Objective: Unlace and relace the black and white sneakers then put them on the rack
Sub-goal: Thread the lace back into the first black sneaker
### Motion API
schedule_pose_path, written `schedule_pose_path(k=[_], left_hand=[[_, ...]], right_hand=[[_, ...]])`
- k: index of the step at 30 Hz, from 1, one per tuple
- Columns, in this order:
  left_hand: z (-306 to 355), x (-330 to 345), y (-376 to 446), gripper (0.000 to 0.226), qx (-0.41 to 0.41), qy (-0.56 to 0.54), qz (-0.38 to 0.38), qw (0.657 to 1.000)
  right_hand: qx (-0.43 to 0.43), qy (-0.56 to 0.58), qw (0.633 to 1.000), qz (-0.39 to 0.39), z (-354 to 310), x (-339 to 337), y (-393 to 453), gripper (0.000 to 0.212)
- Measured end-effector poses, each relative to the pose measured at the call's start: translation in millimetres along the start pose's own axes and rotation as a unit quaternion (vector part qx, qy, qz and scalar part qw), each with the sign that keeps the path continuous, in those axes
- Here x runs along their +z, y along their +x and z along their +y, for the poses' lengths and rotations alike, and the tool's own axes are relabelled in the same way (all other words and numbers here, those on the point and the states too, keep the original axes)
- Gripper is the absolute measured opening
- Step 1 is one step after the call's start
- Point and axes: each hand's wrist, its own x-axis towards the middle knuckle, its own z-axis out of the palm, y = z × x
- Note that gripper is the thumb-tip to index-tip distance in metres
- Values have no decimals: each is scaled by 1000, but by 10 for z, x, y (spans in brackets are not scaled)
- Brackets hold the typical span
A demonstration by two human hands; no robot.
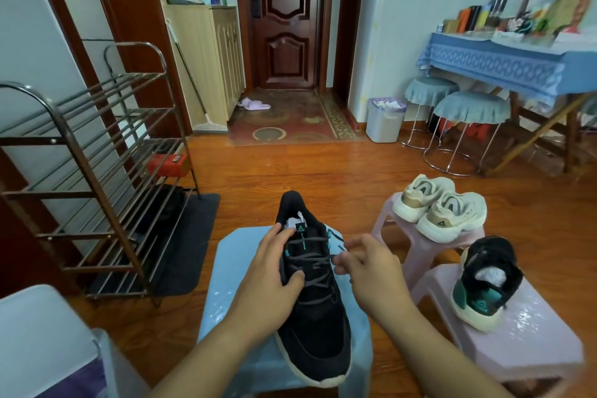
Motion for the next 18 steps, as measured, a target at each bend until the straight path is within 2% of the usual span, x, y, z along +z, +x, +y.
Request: schedule_pose_path(k=[5,18], left_hand=[[-3,-10,17,69,-11,-17,3,1000],[21,-35,1,69,-13,-9,-1,1000]], right_hand=[[-23,-64,996,56,-7,88,2,20],[49,55,997,17,-53,132,48,14]])
